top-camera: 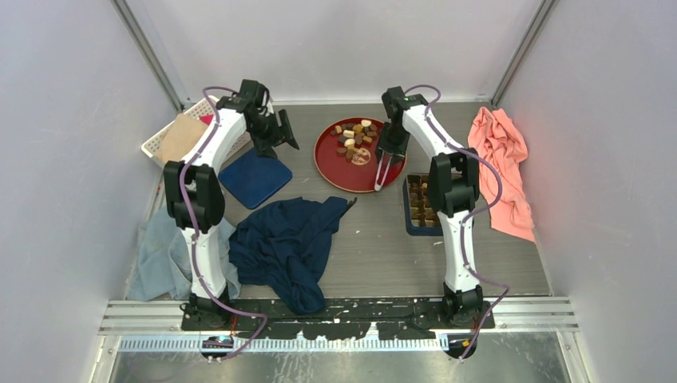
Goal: Pack the chocolate
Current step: Pick up the fake chocolate from the plate.
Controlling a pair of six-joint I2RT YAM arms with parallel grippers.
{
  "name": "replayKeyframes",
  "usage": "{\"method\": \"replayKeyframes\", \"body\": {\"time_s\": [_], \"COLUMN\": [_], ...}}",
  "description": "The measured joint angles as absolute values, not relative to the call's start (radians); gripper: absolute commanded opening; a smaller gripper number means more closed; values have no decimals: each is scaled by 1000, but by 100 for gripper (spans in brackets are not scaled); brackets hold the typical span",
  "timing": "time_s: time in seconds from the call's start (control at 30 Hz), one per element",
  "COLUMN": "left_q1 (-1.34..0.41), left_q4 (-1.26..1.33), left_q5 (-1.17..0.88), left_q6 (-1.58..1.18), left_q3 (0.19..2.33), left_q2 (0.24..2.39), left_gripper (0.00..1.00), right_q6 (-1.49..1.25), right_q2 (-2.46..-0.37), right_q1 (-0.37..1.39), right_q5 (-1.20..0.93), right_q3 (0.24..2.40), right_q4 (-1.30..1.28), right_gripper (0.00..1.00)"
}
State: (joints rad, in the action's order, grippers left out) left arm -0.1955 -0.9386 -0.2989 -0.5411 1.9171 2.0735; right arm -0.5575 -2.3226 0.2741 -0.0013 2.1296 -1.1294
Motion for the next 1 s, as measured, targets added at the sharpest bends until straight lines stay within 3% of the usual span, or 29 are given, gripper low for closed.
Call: {"method": "replayKeyframes", "body": {"time_s": [1.0], "left_q1": [-187], "left_q4": [-935], "left_q5": [-300], "left_q6": [-542], "left_q3": [1924], "left_q2": [2074], "left_gripper": [74], "right_q6": [-593], "right_q2": [-2346], "right_q1": [246], "right_q5": [-55], "right_q3": [2087], "right_q4": [-1087], "right_gripper": [47]}}
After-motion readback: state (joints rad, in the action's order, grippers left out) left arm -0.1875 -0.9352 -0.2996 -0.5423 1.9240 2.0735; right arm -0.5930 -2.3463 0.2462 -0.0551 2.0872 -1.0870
